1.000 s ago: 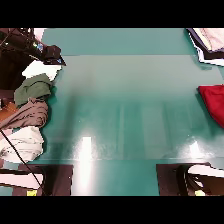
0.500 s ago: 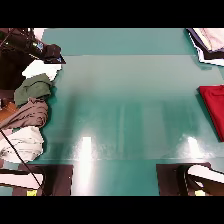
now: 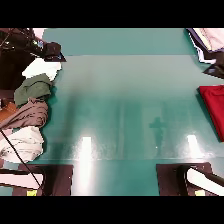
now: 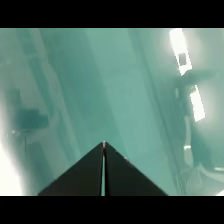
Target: Fold the shirts.
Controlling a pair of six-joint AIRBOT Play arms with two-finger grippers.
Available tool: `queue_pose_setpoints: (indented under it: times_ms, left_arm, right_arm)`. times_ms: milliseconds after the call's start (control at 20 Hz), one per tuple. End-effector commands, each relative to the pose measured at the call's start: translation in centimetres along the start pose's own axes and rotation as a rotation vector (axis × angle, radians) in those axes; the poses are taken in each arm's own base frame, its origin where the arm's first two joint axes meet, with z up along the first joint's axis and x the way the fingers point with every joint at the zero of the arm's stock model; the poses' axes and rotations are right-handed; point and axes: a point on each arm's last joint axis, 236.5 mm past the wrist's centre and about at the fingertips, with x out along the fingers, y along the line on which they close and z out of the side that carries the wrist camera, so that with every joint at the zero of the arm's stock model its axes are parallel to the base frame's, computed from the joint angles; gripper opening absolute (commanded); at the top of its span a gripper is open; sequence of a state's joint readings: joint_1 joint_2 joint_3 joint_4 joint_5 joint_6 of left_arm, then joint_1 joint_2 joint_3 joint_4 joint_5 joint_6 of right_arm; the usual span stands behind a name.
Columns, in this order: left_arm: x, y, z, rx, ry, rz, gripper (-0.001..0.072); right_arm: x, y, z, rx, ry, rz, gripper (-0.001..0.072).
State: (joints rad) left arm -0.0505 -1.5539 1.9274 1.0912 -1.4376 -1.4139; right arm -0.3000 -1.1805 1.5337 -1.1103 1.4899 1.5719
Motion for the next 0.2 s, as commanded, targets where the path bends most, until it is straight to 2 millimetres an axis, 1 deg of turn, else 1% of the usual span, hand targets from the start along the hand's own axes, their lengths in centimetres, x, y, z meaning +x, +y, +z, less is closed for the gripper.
queue_pose_setpoints:
  times_ms: [0,150]
  left_arm:
    - [0.0,0.1,1.0,0.001,-0.042,0.007,0.0023]
    - [0.0,0.2,1.4,0.001,-0.061,0.010,0.0023]
  right_arm:
    - [1.3,5.9,-2.1,-0.140,0.055,0.079,0.0020]
    - [1.8,7.9,-3.2,-0.187,0.080,0.104,0.0020]
